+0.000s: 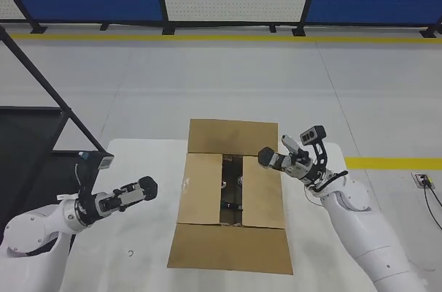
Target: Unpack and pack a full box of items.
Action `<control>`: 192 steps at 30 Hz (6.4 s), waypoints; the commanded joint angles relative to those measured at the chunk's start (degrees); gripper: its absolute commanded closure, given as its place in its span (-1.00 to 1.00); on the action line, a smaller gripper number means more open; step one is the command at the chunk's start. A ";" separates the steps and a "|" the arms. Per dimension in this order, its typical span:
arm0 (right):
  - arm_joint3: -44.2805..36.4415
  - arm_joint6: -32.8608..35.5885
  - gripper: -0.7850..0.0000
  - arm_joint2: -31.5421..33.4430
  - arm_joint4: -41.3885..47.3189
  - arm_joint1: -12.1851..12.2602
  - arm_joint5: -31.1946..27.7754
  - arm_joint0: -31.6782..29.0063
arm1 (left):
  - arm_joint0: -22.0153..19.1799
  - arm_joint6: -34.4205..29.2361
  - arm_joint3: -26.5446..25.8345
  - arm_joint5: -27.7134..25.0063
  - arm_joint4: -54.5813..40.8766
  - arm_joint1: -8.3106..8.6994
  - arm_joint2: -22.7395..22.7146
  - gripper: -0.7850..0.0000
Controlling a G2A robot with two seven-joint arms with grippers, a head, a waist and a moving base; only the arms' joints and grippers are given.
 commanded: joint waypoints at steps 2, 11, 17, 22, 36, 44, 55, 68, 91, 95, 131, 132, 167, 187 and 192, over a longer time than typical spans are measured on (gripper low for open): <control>-1.88 5.43 -1.00 2.96 1.81 0.84 -0.80 -3.00 | -3.05 -1.47 1.47 2.56 1.29 0.00 3.16 -1.00; -8.41 15.04 -1.00 12.89 5.39 3.43 -2.64 -13.89 | -12.61 -4.08 8.42 8.01 -0.10 -1.27 14.76 -1.00; -12.79 13.30 -1.00 19.62 2.98 5.06 -0.93 -21.75 | -17.34 -4.95 11.38 8.95 -0.54 -2.54 21.86 -1.00; -12.79 13.30 -1.00 19.62 2.98 5.06 -0.93 -21.75 | -17.57 -5.05 11.57 9.11 -0.44 -2.61 22.24 -1.00; -15.21 13.16 -1.00 20.15 2.12 5.15 -1.87 -23.06 | -16.74 -0.85 10.56 9.87 0.49 -2.98 24.00 -1.00; -19.00 16.28 -1.00 24.18 0.31 6.07 -3.66 -28.94 | -22.19 5.47 12.25 13.51 8.66 -5.25 34.09 -1.00; -26.96 15.54 -1.00 29.79 0.29 6.99 -4.42 -38.65 | -29.56 10.25 23.79 12.48 7.67 -9.78 44.40 -1.00; -28.69 15.65 -1.00 31.03 0.46 7.26 -4.31 -40.55 | -34.13 11.79 32.10 10.05 4.81 -13.90 49.50 -1.00; -32.01 13.49 -1.00 31.28 0.61 7.52 -6.47 -42.69 | -41.69 12.64 34.66 5.48 3.13 -19.80 53.07 -1.00; -33.94 12.98 -1.00 31.67 0.20 7.58 -6.99 -44.00 | -42.84 14.76 35.32 4.94 2.84 -21.20 53.97 -1.00; -42.75 -2.76 -1.00 32.49 -11.67 8.01 -14.90 -50.48 | -48.09 24.49 42.39 8.61 1.52 -31.01 61.52 -1.00; -42.92 -3.30 -1.00 32.52 -12.29 7.99 -14.82 -50.62 | -48.38 24.46 43.74 8.26 1.31 -31.77 62.07 -1.00; -39.74 -17.12 -1.00 30.43 -29.32 7.62 -6.57 -48.05 | -52.48 23.45 62.34 -11.97 1.05 -35.75 54.36 -1.00; -34.95 -18.77 -1.00 27.94 -29.90 7.57 -0.20 -43.91 | -11.13 36.08 -1.00 4.91 27.80 -15.84 22.53 -1.00; -34.95 -18.77 -1.00 27.94 -29.90 7.57 -0.20 -43.91 | -11.13 36.08 -1.00 4.91 27.80 -15.84 22.53 -1.00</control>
